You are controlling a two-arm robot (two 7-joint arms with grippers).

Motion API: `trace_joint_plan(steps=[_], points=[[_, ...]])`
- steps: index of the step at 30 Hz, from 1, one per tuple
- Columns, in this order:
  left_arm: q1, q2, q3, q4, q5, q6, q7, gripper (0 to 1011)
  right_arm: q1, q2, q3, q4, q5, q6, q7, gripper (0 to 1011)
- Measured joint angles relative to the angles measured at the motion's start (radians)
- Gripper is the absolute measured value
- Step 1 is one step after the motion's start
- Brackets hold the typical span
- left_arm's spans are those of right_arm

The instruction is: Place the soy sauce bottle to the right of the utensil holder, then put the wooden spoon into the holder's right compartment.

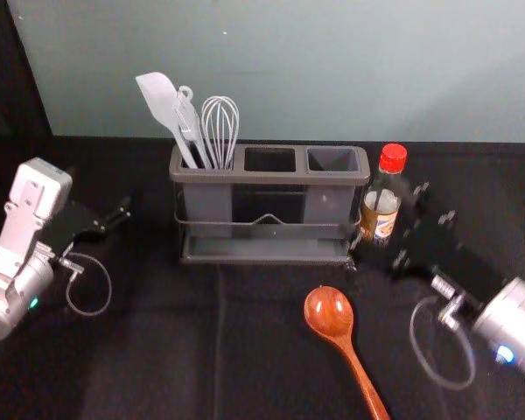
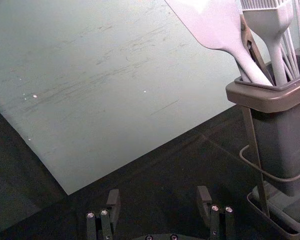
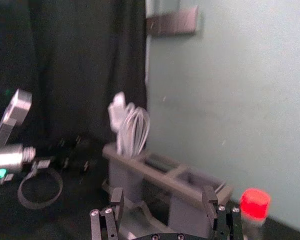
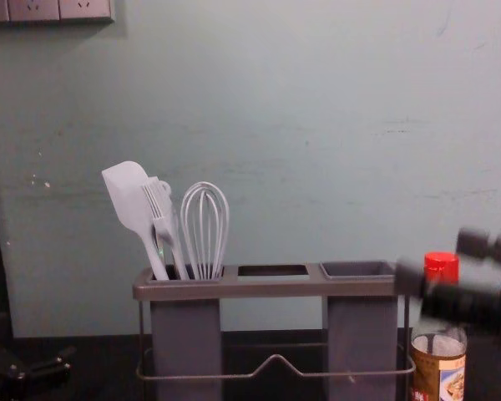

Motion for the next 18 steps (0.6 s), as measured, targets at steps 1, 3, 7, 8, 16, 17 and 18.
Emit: trace_joint_plan(steps=[1, 3, 7, 8, 16, 17, 18], points=[[0.0, 0.0, 0.0, 0.0, 0.0, 0.0, 0.0, 1005, -0.008, 0.003, -0.014, 0.0, -0.018, 0.011, -0.006, 1000], [0.0, 0.0, 0.0, 0.0, 0.0, 0.0, 0.0, 1005, -0.016, 0.003, -0.029, 0.001, -0.035, 0.025, -0.015, 1000], [0.0, 0.0, 0.0, 0.0, 0.0, 0.0, 0.0, 1005, -0.031, -0.003, -0.065, 0.017, -0.073, 0.066, -0.036, 1000], [0.0, 0.0, 0.0, 0.0, 0.0, 0.0, 0.0, 1005, -0.033, -0.005, -0.069, 0.02, -0.077, 0.069, -0.037, 1000], [0.0, 0.0, 0.0, 0.0, 0.0, 0.0, 0.0, 1005, -0.036, -0.012, -0.082, 0.032, -0.091, 0.071, -0.04, 1000], [0.0, 0.0, 0.0, 0.0, 0.0, 0.0, 0.0, 1005, -0.036, -0.012, -0.082, 0.032, -0.091, 0.07, -0.041, 1000], [0.0, 0.0, 0.0, 0.0, 0.0, 0.0, 0.0, 1005, -0.036, -0.012, -0.082, 0.032, -0.091, 0.07, -0.041, 1000]])
